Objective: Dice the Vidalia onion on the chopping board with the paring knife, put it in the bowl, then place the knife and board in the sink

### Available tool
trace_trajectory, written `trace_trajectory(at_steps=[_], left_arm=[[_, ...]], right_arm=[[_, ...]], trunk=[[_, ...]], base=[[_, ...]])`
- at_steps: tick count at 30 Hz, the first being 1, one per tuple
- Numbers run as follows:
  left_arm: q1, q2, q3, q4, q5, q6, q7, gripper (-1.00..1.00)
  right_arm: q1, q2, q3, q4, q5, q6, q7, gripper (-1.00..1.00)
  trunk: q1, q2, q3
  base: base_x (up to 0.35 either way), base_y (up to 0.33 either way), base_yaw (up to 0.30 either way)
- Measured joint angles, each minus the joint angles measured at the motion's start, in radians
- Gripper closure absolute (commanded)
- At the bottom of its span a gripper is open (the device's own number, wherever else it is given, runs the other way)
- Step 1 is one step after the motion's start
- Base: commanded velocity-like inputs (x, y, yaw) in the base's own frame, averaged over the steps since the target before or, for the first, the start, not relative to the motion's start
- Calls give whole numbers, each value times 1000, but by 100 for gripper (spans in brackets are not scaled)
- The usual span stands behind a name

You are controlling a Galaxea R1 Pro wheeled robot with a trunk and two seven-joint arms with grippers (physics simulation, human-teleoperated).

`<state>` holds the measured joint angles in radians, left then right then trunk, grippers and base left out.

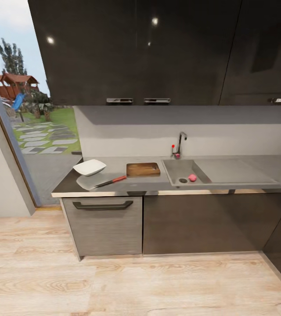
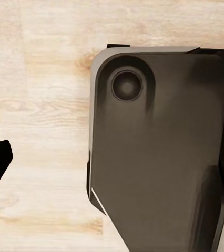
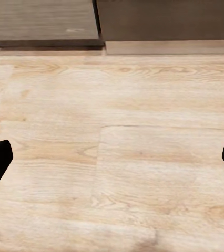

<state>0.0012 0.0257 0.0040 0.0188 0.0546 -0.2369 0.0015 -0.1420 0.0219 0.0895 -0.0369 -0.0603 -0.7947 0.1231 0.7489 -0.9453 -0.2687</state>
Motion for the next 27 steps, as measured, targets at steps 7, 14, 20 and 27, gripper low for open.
trace_trajectory(at_steps=[7, 14, 20, 27], left_arm=[[0, -1, 1, -1, 0, 0, 0, -100], [0, 0, 0, -1, 0, 0, 0, -100], [0, -1, 0, -1, 0, 0, 0, -100], [0, 0, 0, -1, 0, 0, 0, -100]], right_arm=[[0, 0, -1, -1, 0, 0, 0, -100], [0, 0, -2, -1, 0, 0, 0, -100], [0, 1, -2, -1, 0, 1, -2, -100], [0, 0, -2, -1, 0, 1, -3, -100]], trunk=[[0, 0, 0], [0, 0, 0], [0, 0, 0], [0, 0, 0]], base=[[0, 0, 0], [0, 0, 0], [0, 0, 0], [0, 0, 0]])
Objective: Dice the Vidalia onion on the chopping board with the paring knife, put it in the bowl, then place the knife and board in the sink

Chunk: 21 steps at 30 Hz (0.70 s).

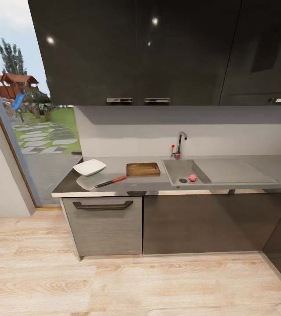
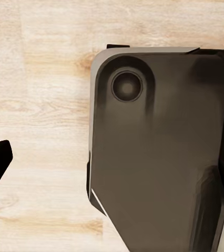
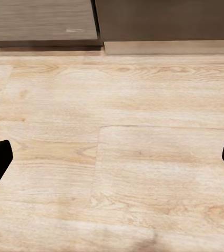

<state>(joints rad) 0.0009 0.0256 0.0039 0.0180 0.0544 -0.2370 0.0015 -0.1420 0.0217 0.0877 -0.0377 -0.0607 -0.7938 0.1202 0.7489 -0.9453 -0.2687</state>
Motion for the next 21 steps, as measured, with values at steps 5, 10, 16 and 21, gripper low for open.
trace_trajectory(at_steps=[5, 10, 16, 21], left_arm=[[0, 0, 0, 0, 0, 0, 0, -100], [0, -1, 0, 0, 0, 0, 0, -100], [1, -1, 0, 0, 0, 0, 0, -100], [0, -2, 0, 0, 1, 0, 0, -100]], right_arm=[[0, 0, 0, 0, 0, 1, 0, -100], [0, 1, 0, 0, 0, 1, 0, -100], [0, 1, 0, 0, 0, 2, 0, -100], [0, 1, 0, 0, 0, 2, 0, -100]], trunk=[[0, 0, 0], [0, 0, 0], [0, 0, 0], [0, 0, 0]], base=[[0, 0, 0], [0, 0, 0], [0, 0, 0], [0, 0, 0]])
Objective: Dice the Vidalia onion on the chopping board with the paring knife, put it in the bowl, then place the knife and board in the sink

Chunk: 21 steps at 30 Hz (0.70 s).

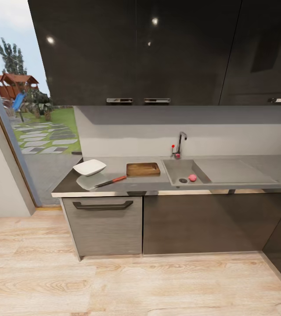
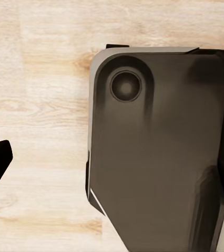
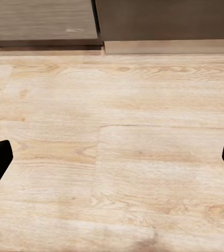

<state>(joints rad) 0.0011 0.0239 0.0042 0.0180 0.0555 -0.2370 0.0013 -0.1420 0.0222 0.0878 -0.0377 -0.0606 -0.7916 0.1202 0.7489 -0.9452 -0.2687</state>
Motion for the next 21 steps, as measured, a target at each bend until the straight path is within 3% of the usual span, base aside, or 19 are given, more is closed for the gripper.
trace_trajectory(at_steps=[11, 21], left_arm=[[0, -31, 1, -8, -3, -3, -5, -100], [-1, -31, 2, -11, -5, -17, 1, -100]], right_arm=[[0, 1, 0, 0, 0, 1, 0, -100], [0, 4, 0, 0, 0, 1, -1, -100]], trunk=[[0, 0, 0], [0, 0, 0]], base=[[0, -5, 0], [0, -285, 0]])
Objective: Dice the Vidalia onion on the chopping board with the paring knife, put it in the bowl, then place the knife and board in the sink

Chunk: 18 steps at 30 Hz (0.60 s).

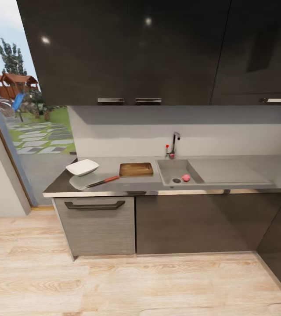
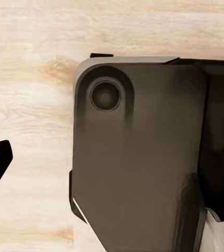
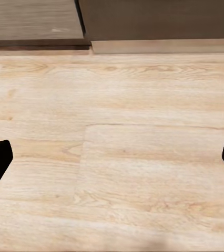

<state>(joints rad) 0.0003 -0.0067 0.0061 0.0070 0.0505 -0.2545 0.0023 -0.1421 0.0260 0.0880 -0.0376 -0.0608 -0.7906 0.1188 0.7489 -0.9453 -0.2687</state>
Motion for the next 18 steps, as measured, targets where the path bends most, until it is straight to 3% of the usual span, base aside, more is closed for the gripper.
trace_trajectory(at_steps=[18], left_arm=[[1, 2, 1, 0, 1, -26, 1, -100]], right_arm=[[0, -2, 1, 0, 2, 2, 0, -100]], trunk=[[0, 0, 0]], base=[[0, -319, 0]])
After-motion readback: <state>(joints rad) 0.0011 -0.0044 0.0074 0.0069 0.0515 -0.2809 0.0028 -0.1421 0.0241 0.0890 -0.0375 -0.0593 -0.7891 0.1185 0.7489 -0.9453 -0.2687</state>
